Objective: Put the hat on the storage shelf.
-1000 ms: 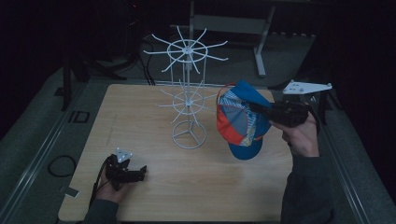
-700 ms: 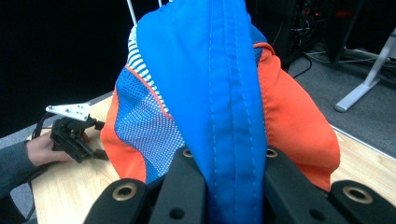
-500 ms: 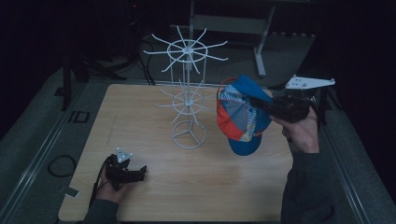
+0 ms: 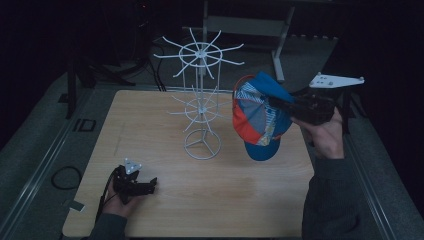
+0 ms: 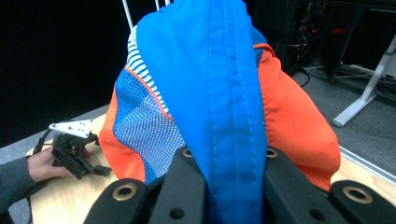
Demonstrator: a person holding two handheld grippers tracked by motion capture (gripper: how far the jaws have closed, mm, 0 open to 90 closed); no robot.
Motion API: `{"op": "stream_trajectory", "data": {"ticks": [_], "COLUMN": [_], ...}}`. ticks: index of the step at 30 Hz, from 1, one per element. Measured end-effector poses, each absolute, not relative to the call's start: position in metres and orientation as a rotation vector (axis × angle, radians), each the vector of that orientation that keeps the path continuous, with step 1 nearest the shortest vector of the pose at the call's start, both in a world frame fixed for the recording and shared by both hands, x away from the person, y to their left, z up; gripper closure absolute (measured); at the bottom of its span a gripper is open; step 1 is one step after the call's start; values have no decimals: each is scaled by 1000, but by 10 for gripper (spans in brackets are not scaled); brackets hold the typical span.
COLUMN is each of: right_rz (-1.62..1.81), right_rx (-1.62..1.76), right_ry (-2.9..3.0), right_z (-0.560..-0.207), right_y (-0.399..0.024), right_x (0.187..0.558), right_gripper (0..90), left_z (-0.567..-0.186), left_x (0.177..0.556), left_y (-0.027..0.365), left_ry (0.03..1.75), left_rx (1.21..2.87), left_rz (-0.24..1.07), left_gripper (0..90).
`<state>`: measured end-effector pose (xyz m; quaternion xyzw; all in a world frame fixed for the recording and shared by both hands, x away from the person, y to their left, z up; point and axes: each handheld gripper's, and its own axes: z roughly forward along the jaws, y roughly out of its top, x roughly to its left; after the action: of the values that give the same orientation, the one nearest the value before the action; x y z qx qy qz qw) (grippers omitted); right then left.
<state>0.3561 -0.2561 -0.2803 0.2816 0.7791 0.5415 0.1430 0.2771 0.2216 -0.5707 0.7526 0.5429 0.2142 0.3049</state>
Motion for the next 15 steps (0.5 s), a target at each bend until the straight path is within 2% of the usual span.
{"op": "stream_trajectory", "data": {"ticks": [15], "right_rz": [1579], "right_rx": [825], "right_ry": [2232], "right_z": [-277], "right_y": [-261], "right_x": [362], "right_gripper": [877], "left_z": [-571], "left_x": [277], "left_y": [222], "left_ry": [1436], "left_rx": [1996], "left_rz": [567], "left_gripper": [31]}}
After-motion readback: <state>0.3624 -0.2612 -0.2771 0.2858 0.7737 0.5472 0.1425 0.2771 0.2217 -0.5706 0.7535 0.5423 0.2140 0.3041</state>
